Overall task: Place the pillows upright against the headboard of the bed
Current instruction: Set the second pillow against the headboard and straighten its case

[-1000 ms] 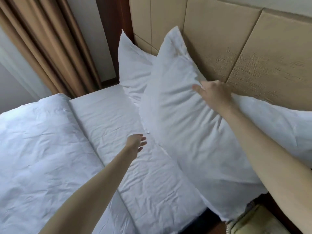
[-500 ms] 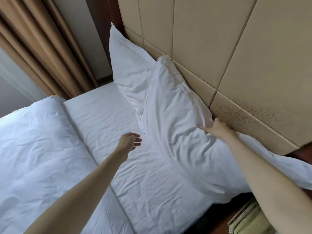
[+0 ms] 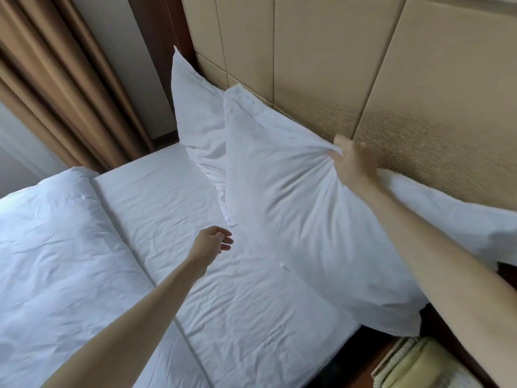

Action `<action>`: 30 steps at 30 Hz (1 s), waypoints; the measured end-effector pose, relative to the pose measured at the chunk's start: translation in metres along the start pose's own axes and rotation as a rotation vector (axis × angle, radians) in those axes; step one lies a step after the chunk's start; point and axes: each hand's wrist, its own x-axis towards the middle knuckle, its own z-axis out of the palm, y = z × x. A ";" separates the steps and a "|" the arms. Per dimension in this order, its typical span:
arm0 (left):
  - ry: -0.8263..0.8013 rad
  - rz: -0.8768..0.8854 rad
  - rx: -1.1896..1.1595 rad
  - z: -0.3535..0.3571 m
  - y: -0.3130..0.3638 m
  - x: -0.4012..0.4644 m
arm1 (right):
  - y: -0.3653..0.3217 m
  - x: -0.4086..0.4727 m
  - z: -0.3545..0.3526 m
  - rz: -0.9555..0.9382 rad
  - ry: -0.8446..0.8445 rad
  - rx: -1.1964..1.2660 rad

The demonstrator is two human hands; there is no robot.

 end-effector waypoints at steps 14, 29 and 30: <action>0.029 -0.021 -0.058 -0.002 -0.009 0.001 | 0.018 -0.011 -0.037 0.155 -0.115 -0.156; -0.020 0.054 -0.110 0.015 0.001 0.019 | -0.004 -0.027 -0.019 -0.039 0.010 -0.126; -0.009 0.060 -0.117 0.012 0.003 0.023 | -0.013 -0.024 -0.015 -0.118 0.006 -0.108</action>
